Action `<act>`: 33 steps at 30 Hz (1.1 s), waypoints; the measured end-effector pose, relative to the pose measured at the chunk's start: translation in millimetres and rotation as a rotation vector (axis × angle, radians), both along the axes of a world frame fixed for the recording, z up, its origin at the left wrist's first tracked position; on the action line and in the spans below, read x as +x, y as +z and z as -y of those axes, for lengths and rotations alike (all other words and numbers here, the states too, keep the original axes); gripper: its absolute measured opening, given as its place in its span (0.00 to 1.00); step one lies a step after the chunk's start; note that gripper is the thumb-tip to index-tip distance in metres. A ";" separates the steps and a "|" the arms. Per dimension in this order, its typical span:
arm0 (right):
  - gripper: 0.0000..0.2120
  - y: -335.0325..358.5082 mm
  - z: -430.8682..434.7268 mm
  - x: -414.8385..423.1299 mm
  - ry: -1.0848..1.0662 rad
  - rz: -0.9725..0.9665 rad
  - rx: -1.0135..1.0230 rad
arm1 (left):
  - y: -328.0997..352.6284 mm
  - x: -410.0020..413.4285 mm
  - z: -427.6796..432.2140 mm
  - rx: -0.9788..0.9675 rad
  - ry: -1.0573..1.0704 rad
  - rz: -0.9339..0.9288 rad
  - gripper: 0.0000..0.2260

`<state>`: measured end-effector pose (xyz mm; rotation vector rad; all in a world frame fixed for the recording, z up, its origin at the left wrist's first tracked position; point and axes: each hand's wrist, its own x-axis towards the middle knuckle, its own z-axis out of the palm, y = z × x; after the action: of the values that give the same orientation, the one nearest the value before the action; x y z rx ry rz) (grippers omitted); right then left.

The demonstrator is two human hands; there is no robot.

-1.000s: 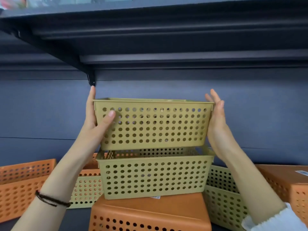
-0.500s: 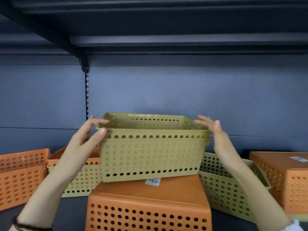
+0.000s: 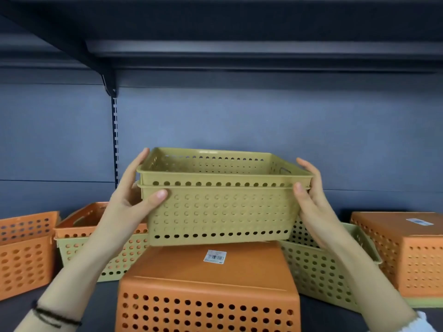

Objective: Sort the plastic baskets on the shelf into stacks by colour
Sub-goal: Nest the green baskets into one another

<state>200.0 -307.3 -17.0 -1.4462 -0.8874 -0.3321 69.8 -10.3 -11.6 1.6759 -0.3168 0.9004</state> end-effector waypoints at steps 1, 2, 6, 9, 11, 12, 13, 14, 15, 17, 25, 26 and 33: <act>0.38 4.8 5.0 0.0 -0.015 0.008 0.027 | 6.2 7.0 0.9 0.011 -0.019 -0.011 0.38; 0.39 9.4 11.2 0.7 -0.029 0.021 0.053 | 13.7 13.4 4.1 0.014 -0.041 -0.018 0.39; 0.42 20.4 43.5 2.7 -0.132 0.073 0.089 | 39.1 51.9 23.6 0.075 -0.079 -0.041 0.39; 0.36 18.0 71.4 7.5 -0.201 0.087 0.089 | 46.9 80.5 40.9 0.141 -0.153 -0.133 0.37; 0.36 14.1 87.5 10.2 -0.230 0.088 0.101 | 46.8 94.5 55.7 0.148 -0.221 -0.220 0.37; 0.36 12.1 94.7 10.6 -0.233 0.090 0.106 | 45.8 101.0 63.4 0.144 -0.255 -0.263 0.35; 0.35 9.7 101.3 10.8 -0.236 0.092 0.104 | 44.5 106.6 71.5 0.140 -0.295 -0.298 0.30; 0.34 7.1 107.6 11.0 -0.244 0.091 0.095 | 42.2 111.2 79.0 0.140 -0.339 -0.340 0.24; 0.33 3.9 113.6 11.5 -0.259 0.089 0.079 | 39.8 115.4 86.2 0.144 -0.375 -0.376 0.22; 0.29 -3.2 122.6 12.0 -0.296 0.076 0.045 | 31.4 128.7 94.6 0.104 -0.414 -0.425 0.33; 0.29 -38.2 123.7 14.3 -0.316 0.012 -0.061 | 2.0 155.5 88.2 0.051 -0.345 -0.512 0.36; 0.31 -42.1 124.2 14.4 -0.314 0.002 -0.077 | 1.4 153.6 85.4 0.050 -0.339 -0.510 0.43; 0.44 -76.5 127.2 17.1 -0.477 -0.067 -0.241 | -23.0 144.9 81.8 0.279 -0.244 -0.753 0.43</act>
<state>217.1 -434.6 -93.5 -1.8815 -0.5318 -0.5401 214.7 -92.1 -34.6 2.0473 -0.1232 0.0090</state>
